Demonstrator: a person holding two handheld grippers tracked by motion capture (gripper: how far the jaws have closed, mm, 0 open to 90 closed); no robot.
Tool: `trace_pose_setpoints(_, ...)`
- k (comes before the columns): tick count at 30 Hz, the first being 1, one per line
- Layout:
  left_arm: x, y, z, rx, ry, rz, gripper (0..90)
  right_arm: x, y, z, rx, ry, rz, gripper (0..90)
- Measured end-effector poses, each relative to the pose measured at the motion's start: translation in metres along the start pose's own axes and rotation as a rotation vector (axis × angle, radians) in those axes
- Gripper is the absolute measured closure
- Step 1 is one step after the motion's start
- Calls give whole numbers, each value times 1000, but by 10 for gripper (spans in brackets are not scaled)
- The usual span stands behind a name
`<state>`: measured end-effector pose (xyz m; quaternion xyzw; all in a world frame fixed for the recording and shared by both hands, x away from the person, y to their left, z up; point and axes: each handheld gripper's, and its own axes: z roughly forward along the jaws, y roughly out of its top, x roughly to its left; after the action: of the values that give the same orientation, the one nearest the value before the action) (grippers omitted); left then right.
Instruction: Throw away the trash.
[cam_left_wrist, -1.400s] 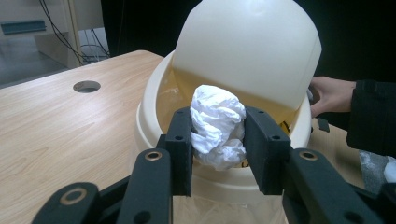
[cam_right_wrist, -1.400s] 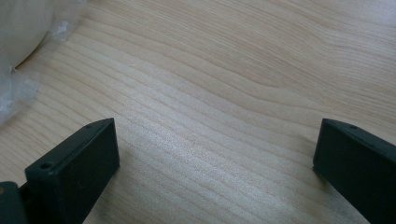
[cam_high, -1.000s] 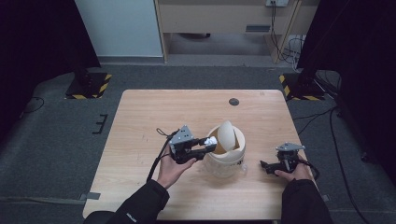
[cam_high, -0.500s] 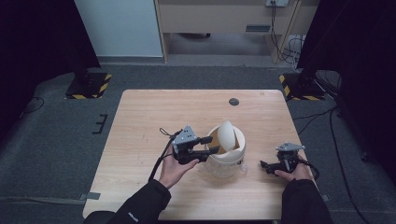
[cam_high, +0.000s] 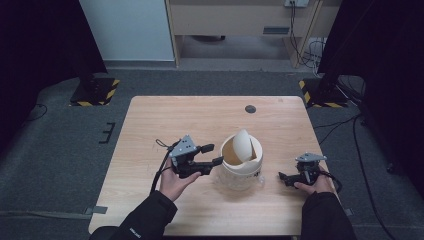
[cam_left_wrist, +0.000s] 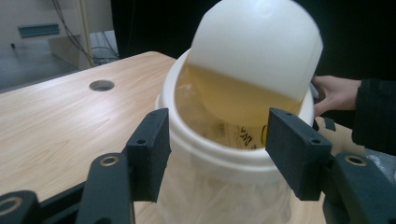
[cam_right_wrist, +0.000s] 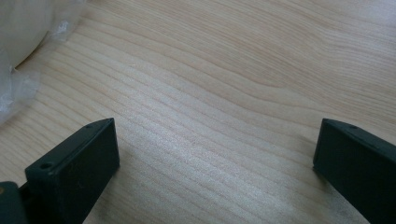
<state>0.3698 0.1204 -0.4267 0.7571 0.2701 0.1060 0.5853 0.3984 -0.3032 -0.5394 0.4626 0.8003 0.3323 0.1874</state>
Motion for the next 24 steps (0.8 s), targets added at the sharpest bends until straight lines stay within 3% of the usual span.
trace_pose_setpoints(15, 25, -29, -35, 46, 127, -48, 289, 0, 0, 0, 0, 0, 0, 5)
trace_pose_setpoints(24, 38, -51, -48, 156, 179, -73, 206, 0, 0, 0, 0, 0, 0, 5)
